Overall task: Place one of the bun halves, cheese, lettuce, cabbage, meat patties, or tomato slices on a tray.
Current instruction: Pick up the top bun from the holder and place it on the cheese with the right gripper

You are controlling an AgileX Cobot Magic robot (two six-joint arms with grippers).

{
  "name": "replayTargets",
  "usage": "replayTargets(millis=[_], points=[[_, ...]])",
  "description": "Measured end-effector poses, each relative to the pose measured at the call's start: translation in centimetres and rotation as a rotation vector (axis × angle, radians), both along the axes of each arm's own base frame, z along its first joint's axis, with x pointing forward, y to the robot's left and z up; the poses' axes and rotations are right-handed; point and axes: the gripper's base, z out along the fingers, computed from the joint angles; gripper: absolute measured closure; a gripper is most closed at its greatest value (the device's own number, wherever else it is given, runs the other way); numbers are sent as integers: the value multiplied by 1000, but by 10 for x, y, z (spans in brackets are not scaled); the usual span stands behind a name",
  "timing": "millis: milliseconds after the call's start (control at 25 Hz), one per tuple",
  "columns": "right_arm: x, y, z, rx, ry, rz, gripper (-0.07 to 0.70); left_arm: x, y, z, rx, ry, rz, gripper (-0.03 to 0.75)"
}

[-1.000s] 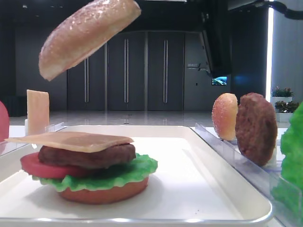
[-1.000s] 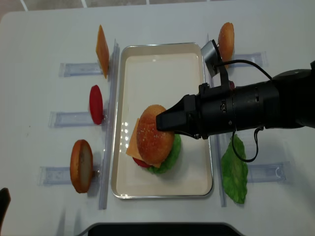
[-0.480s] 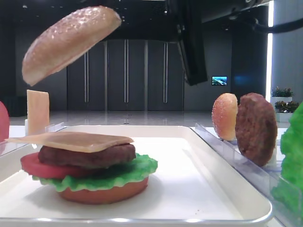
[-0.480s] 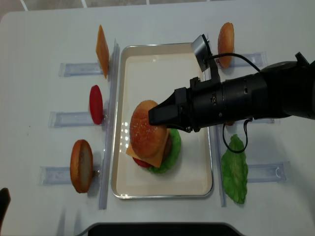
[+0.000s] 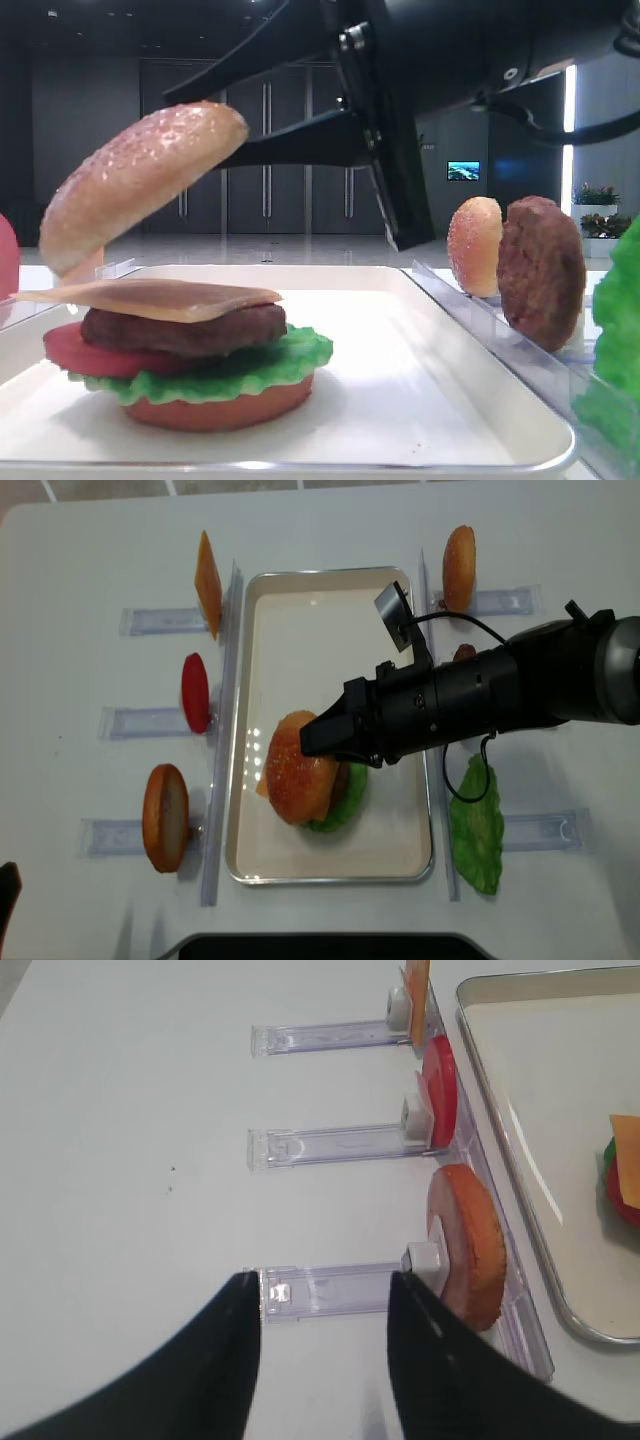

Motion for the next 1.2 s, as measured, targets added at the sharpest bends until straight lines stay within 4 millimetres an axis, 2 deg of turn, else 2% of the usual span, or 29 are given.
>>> replayTargets(millis=[320, 680, 1000, 1200], points=[[1, 0, -5, -7, 14, 2, 430, 0, 0, 0, 0, 0, 0, 388], [5, 4, 2, 21, 7, 9, 432, 0, 0, 0, 0, 0, 0, 388], [7, 5, -11, 2, 36, 9, 432, 0, 0, 0, 0, 0, 0, 388], [11, 8, -6, 14, 16, 11, 432, 0, 0, 0, 0, 0, 0, 388]])
